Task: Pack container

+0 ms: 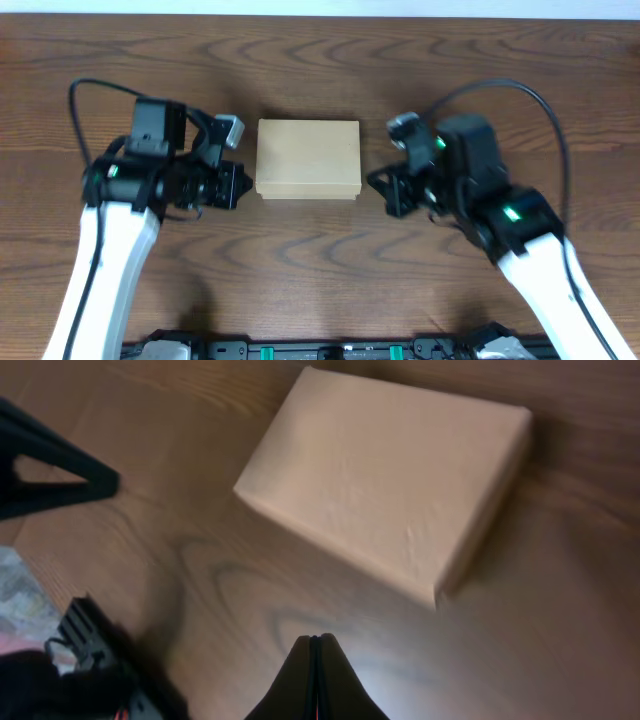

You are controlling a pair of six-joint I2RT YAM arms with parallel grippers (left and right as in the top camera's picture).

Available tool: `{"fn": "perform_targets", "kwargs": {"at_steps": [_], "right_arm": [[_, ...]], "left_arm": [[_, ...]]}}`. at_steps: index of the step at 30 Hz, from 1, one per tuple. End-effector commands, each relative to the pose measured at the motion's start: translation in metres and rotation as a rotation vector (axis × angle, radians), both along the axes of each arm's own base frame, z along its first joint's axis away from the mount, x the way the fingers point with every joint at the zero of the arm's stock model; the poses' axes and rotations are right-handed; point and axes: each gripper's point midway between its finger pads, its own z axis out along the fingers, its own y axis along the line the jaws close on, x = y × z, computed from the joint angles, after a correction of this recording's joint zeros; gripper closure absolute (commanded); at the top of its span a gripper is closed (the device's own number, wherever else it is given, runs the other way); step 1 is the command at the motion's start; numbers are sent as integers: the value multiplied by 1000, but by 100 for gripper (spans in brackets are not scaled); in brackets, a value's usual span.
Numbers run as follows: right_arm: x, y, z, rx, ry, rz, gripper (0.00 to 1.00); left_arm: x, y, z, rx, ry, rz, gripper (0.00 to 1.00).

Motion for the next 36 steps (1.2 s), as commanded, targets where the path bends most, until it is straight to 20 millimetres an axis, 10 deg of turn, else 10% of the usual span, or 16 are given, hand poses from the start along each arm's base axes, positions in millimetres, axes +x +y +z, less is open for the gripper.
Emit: {"fn": "perform_targets", "kwargs": {"at_steps": [1, 10, 11, 12, 13, 36], "right_arm": [[-21, -15, 21, -25, -67, -19, 98], [-85, -56, 42, -57, -264, -69, 98], [-90, -58, 45, -46, -284, -70, 85], [-93, -60, 48, -34, -301, -74, 43], [-95, -61, 51, -20, -307, -83, 1], [-100, -63, 56, 19, -306, -112, 1]], "left_arm": [[-24, 3, 27, 21, -106, 3, 94], [-97, 0, 89, -55, -386, -62, 94], [-100, 3, 92, -53, -405, -48, 84], [-103, 6, 95, -50, -425, -33, 60], [-105, 7, 97, -54, -432, -17, 3], [-122, 11, 89, -75, -353, 31, 5]]}}
